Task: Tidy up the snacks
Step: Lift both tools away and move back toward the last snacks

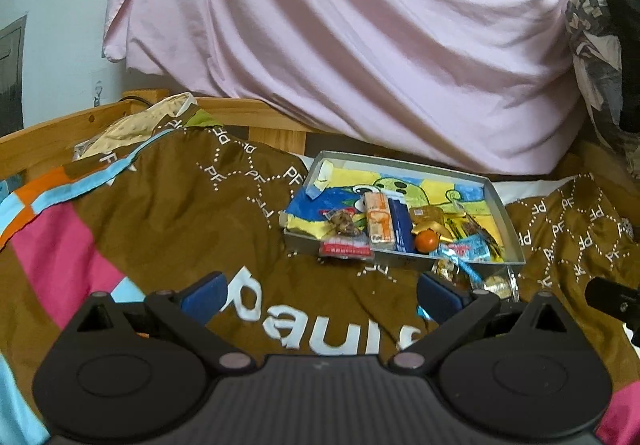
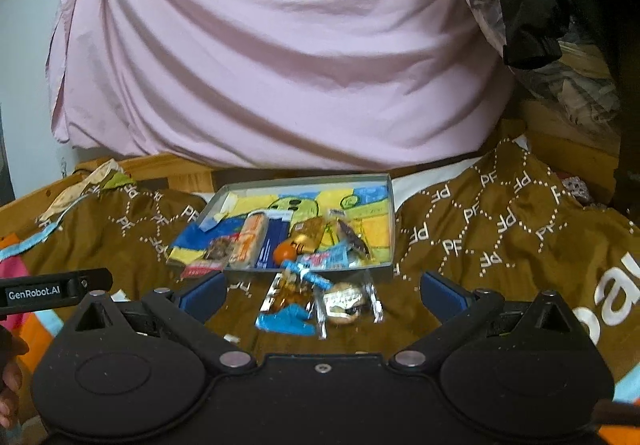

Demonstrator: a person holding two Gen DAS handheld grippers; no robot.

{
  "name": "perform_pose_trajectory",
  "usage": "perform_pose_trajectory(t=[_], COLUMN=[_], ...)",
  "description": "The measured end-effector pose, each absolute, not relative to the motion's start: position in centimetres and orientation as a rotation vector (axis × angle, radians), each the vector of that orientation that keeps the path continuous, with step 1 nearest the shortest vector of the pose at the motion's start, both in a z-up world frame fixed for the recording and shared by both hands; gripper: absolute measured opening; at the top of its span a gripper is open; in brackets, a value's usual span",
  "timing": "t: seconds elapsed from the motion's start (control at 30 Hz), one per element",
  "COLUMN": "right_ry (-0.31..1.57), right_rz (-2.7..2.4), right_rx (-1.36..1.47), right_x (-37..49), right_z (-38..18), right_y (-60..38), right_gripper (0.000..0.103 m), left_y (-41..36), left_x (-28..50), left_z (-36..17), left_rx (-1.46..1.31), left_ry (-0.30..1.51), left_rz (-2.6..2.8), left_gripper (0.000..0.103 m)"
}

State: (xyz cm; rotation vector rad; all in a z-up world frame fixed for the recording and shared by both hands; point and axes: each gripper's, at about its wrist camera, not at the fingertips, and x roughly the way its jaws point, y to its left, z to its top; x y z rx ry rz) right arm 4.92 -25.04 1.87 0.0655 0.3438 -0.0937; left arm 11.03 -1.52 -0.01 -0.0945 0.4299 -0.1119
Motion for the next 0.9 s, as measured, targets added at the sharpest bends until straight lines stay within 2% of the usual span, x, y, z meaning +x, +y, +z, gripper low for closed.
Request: perform_pose_trajectory(t=[0.9], right_ry=[0.413], right_rz=[-0.105], right_rx=[0.041], right_x=[3.9], right_z=[0.4], right_y=[-23.9], right_gripper=[0.102], left_y=[-1.5], left_x=[8.7], left_z=[-1.0], left_rx=[-0.047], left_ry=[0.448], left_rz=[-0.117], left_gripper=[0.103])
